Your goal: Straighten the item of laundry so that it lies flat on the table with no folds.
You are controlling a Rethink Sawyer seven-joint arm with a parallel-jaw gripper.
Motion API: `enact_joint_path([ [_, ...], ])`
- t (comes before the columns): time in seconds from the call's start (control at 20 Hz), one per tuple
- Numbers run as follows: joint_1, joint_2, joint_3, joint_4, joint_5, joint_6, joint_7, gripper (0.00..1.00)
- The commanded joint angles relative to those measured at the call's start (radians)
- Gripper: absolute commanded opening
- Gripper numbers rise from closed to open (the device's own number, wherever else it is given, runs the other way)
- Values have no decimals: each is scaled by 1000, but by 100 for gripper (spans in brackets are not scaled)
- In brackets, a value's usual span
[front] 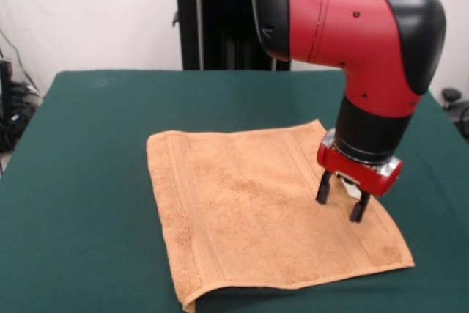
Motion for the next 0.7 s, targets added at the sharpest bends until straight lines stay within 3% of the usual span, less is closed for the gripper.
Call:
enact_joint_path([
  [0.05, 23, 338, 219, 35, -48, -236, 50, 100],
  [0.2, 46, 341, 192, 26, -56, -251, 67, 100],
  [0.25, 53, 342, 184, 24, -55, -257, 75, 0],
  [0.7, 40, 340, 196, 28, -67, -263, 67, 0],
])
